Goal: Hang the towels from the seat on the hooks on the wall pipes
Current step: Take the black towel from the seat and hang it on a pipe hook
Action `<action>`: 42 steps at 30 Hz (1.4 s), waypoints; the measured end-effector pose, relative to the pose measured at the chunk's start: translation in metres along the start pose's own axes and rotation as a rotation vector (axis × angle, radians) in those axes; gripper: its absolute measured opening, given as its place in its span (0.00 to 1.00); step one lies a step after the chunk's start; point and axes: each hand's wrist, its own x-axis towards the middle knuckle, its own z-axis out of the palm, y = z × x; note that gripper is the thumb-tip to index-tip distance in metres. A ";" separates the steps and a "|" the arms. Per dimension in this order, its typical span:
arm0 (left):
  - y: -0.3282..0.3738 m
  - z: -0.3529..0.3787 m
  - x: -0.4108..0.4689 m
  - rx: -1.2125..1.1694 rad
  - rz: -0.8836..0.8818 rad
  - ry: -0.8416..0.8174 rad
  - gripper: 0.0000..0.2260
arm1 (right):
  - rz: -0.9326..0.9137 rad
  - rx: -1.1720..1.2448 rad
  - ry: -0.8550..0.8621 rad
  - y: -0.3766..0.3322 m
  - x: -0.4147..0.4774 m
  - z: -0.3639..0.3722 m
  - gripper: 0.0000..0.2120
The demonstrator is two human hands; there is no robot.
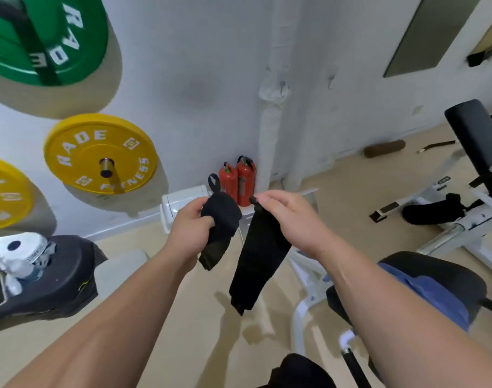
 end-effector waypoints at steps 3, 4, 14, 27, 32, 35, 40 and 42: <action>0.002 -0.004 0.011 -0.040 0.011 -0.028 0.21 | 0.018 -0.034 -0.045 0.002 0.018 0.024 0.10; 0.002 -0.003 0.015 -0.052 0.012 -0.035 0.21 | 0.025 -0.021 -0.058 0.002 0.025 0.029 0.10; 0.020 0.014 0.091 -0.141 -0.103 -0.240 0.20 | 0.038 0.200 -0.210 0.011 0.135 0.018 0.11; 0.062 0.052 0.244 -0.154 -0.093 0.148 0.10 | 0.066 0.118 -0.238 0.039 0.288 -0.054 0.14; 0.072 0.040 0.311 -0.174 -0.051 0.212 0.10 | 0.062 0.125 -0.408 0.036 0.328 -0.051 0.06; 0.084 0.039 0.344 -0.187 -0.004 0.080 0.11 | 0.008 0.083 -0.348 0.026 0.359 -0.047 0.08; 0.100 0.038 0.391 -0.187 0.044 -0.238 0.08 | -0.073 0.063 -0.178 0.004 0.411 -0.045 0.07; 0.110 0.037 0.408 -0.213 0.043 -0.340 0.08 | -0.057 0.038 -0.093 0.000 0.432 -0.043 0.06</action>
